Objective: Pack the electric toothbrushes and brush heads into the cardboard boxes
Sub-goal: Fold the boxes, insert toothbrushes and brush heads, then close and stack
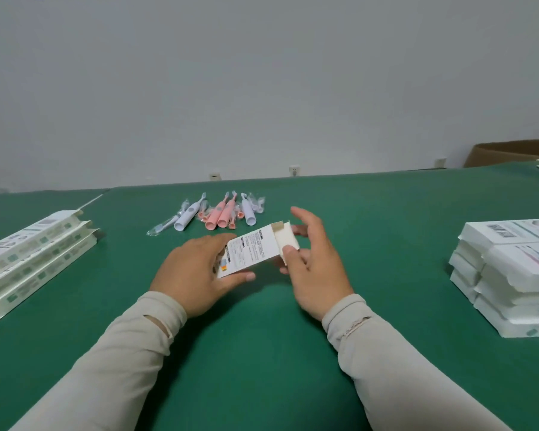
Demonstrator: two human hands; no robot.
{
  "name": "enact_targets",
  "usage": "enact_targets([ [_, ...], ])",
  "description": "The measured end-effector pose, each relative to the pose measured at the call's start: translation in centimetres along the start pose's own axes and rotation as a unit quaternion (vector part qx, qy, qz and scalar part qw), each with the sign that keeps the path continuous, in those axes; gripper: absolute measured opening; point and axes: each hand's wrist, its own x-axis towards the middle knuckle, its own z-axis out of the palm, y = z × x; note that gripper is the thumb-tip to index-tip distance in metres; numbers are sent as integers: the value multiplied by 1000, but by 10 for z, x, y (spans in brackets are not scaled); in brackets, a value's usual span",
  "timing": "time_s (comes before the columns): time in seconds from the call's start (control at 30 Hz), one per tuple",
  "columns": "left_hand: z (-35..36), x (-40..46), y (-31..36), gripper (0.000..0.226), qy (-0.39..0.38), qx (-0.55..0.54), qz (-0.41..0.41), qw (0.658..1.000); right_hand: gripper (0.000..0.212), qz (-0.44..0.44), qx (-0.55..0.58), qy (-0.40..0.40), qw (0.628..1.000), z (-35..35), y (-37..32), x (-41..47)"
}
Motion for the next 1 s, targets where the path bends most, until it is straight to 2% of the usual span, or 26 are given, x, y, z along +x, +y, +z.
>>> enact_targets([
  [0.07,2,-4,-9,77,-9,-24,4,1000,48,-69,-132,-31,988,-5,3,2],
  [0.17,3,-5,-16,76,-5,-19,16,1000,46,-67,-201,-87,974,-6,10,5],
  [0.4,-3,-9,-24,69,15,-43,-3,999,57,-24,-148,-151,977,13,3,10],
  [0.5,-6,-8,-30,65,58,26,-55,996,61,-17,-172,-189,967,22,2,34],
  [0.57,-7,-5,-36,60,121,91,-127,980,57,-8,-171,-152,974,28,8,65],
  [0.63,-7,-5,-41,55,171,95,-195,961,50,14,-184,-75,980,36,18,104],
  [0.7,-4,-4,-46,54,179,104,-234,950,52,34,-248,-79,965,49,28,141],
  [0.8,1,-2,-52,56,183,115,-258,942,57,53,-317,-178,930,71,45,186],
  [0.87,2,0,-53,55,192,112,-266,938,54,64,-360,-217,905,82,54,205],
  [1.0,1,0,-54,54,189,107,-278,936,45,67,-421,-232,875,92,64,218],
])
